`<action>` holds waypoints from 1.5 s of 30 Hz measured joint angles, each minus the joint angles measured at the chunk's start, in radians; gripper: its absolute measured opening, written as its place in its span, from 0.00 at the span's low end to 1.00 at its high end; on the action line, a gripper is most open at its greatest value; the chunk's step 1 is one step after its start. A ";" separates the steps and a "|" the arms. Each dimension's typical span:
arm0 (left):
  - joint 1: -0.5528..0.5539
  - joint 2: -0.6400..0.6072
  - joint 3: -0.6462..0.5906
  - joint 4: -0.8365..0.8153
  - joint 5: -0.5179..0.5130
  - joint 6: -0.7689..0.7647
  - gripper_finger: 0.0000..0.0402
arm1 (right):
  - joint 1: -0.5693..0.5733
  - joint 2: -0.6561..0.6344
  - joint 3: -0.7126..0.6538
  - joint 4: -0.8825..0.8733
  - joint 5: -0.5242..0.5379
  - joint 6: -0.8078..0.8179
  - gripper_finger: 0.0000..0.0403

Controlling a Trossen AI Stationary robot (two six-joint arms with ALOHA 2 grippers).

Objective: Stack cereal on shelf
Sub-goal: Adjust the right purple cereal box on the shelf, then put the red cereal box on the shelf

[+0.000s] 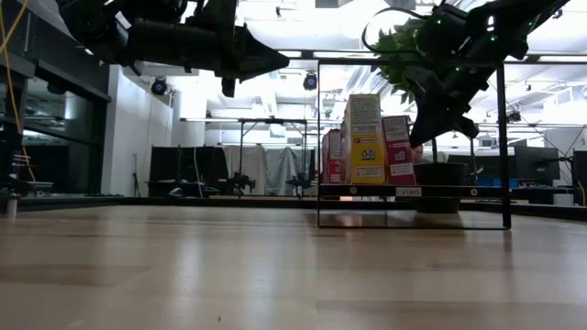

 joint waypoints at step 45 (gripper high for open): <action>0.000 0.000 0.000 0.000 0.000 -0.002 0.00 | 0.727 -0.108 0.106 0.314 0.004 -0.221 0.81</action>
